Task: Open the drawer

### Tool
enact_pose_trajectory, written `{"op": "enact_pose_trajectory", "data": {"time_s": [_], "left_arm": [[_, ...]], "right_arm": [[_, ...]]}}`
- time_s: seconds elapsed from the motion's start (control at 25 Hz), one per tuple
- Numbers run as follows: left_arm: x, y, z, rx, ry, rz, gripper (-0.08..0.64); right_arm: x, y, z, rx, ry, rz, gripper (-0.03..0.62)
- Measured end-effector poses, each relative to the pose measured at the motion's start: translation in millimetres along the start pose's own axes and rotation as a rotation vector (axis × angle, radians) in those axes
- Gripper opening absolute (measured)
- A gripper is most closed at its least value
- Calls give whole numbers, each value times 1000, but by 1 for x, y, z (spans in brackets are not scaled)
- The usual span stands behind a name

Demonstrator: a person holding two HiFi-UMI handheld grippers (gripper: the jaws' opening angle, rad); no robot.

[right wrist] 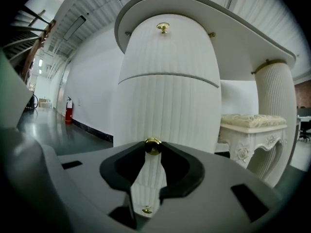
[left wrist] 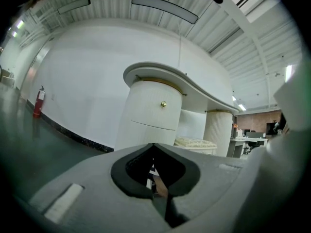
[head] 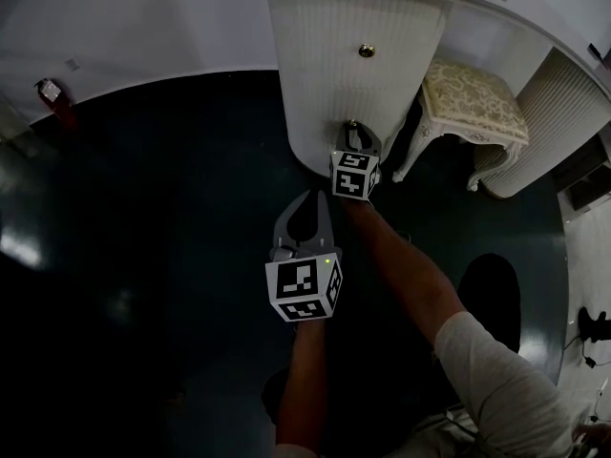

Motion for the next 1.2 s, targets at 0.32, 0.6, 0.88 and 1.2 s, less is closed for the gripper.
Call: {"op": "enact_pose_trajectory", "data": {"time_s": [0.32, 0.6, 0.88, 1.2], "left_arm": [[12, 6, -2, -40, 110, -49, 11], [8, 18, -7, -51, 27, -59, 11], [8, 14, -3, -49, 103, -62, 11], [8, 18, -11, -58, 91, -63, 11]], "right_arm": [[1, -4, -5, 25, 29, 28, 104], [6, -3, -7, 38, 92, 52, 103], [6, -6, -7, 15, 143, 62, 103], [7, -8, -5, -5, 153, 83, 103]]}}
Point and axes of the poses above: the fingertips, and each gripper's own axes: y forward along the fingers, x to its right, z out of its top, the point moved 8 cm from there along -y, backward along the fingers, and after that the axes turned 10 degrees about -y, right-handed, at the moved point
